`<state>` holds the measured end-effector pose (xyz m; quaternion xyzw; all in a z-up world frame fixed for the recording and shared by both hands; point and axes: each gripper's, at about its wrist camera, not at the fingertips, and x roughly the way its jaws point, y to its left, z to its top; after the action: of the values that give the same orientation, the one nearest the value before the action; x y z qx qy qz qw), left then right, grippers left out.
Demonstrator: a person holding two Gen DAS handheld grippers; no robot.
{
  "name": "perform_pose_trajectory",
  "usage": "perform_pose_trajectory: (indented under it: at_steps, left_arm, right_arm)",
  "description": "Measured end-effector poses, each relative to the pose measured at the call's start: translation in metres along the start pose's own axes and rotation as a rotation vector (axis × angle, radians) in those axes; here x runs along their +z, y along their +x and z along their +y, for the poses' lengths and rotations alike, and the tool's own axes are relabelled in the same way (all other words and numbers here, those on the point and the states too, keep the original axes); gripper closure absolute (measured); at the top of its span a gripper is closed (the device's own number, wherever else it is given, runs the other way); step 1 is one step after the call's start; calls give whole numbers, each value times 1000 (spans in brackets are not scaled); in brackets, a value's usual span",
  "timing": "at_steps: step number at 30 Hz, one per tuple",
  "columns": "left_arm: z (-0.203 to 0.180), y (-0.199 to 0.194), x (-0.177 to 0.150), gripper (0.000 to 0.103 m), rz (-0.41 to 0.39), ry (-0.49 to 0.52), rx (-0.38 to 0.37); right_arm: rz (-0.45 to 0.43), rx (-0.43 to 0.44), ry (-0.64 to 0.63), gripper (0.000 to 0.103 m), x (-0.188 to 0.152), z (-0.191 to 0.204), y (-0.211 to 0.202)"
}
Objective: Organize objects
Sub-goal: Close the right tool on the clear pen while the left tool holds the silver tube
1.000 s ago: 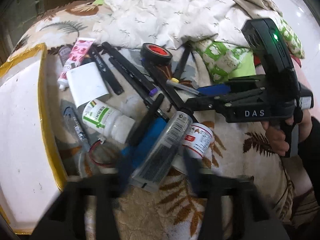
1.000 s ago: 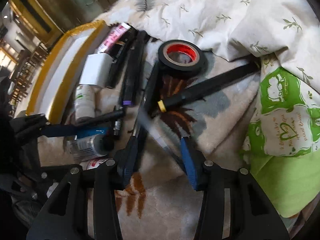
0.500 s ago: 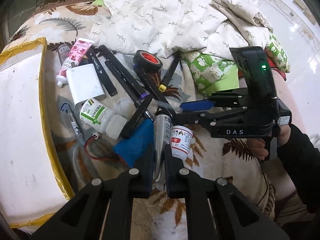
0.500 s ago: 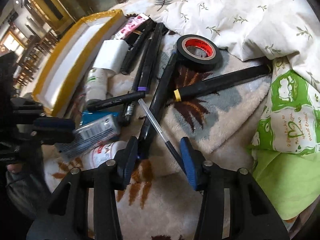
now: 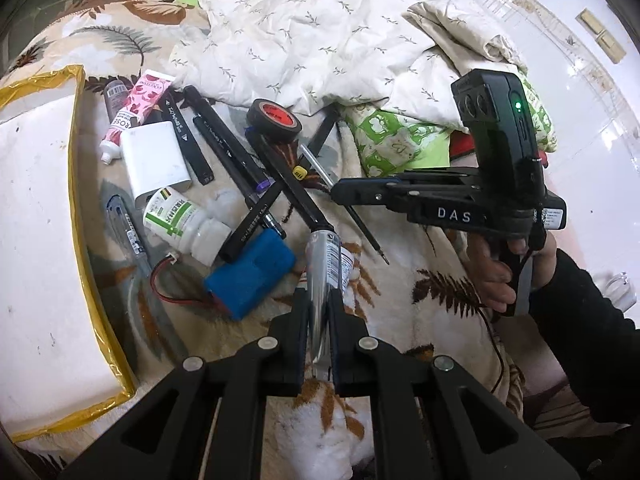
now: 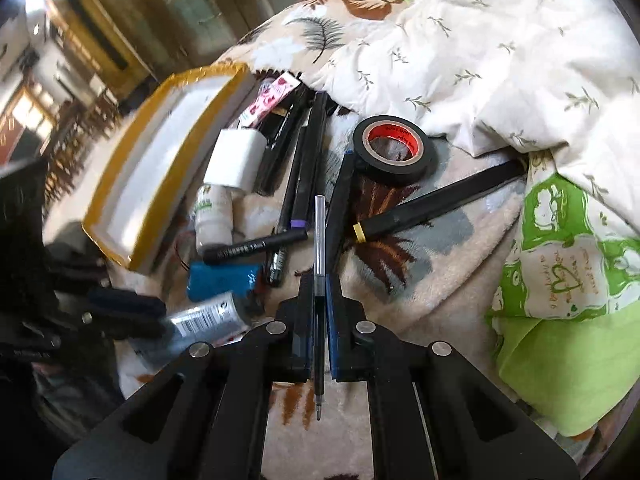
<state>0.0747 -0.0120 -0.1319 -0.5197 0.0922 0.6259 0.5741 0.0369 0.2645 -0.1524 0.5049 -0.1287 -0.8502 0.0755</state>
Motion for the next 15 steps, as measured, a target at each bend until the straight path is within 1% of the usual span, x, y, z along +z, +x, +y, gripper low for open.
perform_pose_trajectory:
  at_steps: [2,4,6,8,9,10,15]
  left_arm:
    - [1,0,0,96,2,-6,0]
    - [0,0,0,96,-1,-4,6]
    - [0,1,0,95,2,0,12]
    - [0,4,1,95,7,-4,19]
    - [1,4,1,95,5,-6,20]
    - [2,4,1,95,3,-8,21]
    - [4,5,1,95,8,-13,37]
  right_arm:
    - [-3,-2,14,98,2,1,2]
    - [9,47,30,98,2,0,2]
    - [4,20,16,95,-1,3,2]
    - [21,34,19,85,-4,4,5]
    - [23,27,21,75,-4,1,5]
    - [25,21,26,71,-6,1,7]
    - [51,26,44,71,-6,-4,18]
